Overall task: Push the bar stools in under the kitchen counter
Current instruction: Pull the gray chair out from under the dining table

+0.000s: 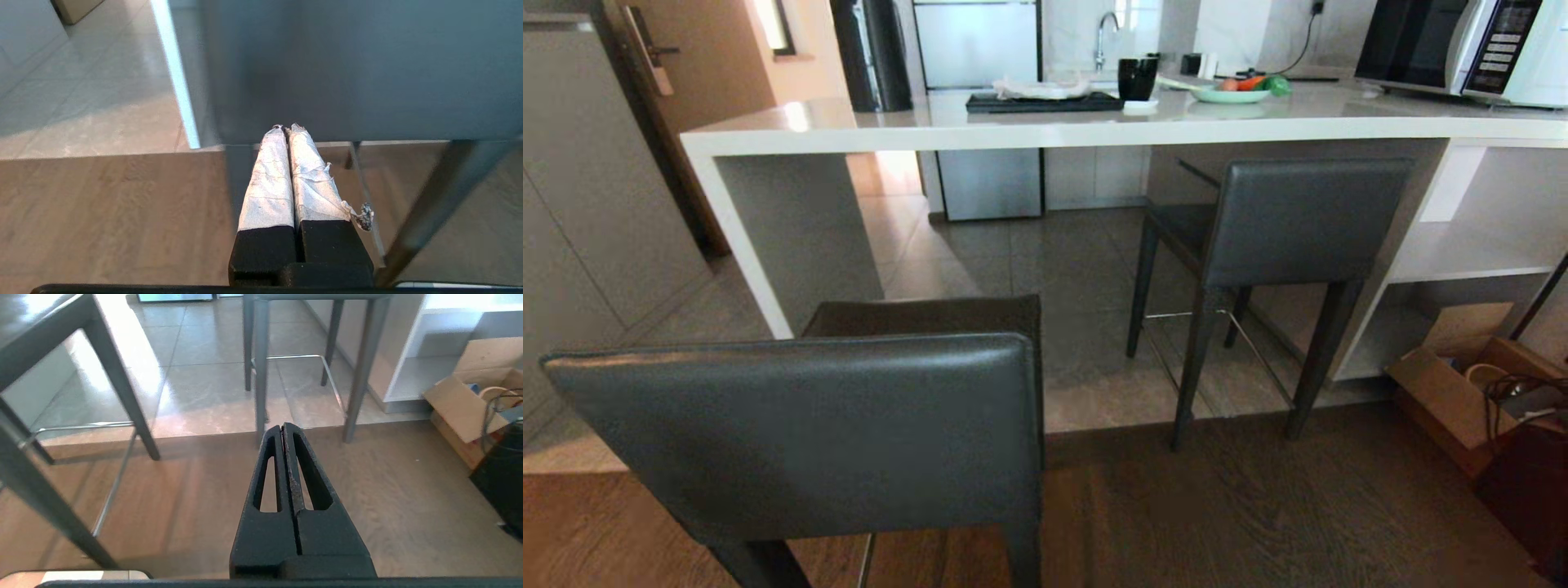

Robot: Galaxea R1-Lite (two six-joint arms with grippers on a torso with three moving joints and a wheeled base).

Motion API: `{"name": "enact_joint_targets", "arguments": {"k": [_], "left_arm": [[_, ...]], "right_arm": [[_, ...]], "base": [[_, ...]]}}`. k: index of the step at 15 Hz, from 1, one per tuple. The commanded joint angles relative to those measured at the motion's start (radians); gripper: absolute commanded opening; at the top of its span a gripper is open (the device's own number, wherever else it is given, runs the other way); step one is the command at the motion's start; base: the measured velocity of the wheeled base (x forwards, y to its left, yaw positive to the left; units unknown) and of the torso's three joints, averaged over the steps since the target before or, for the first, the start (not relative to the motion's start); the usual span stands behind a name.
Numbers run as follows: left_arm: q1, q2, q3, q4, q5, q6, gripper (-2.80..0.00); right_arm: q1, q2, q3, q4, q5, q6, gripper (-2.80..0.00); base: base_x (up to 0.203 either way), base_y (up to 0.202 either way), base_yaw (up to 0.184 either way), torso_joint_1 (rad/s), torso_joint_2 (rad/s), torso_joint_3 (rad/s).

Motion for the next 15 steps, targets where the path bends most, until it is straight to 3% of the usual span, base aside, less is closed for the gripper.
{"name": "enact_joint_targets", "arguments": {"k": [1,15], "left_arm": [[0.0,0.003,0.0,0.0,0.0,0.0,-2.8],[0.0,0.002,0.0,0.0,0.0,0.0,-2.8]], "right_arm": [[0.0,0.001,0.0,0.0,0.0,-0.001,-2.8],[0.0,0.001,0.0,0.0,0.0,-0.001,-2.8]], "base": [[0.0,-0.194,0.001,0.002,0.0,0.007],[0.0,-0.196,0.002,0.002,0.0,0.002]]}}
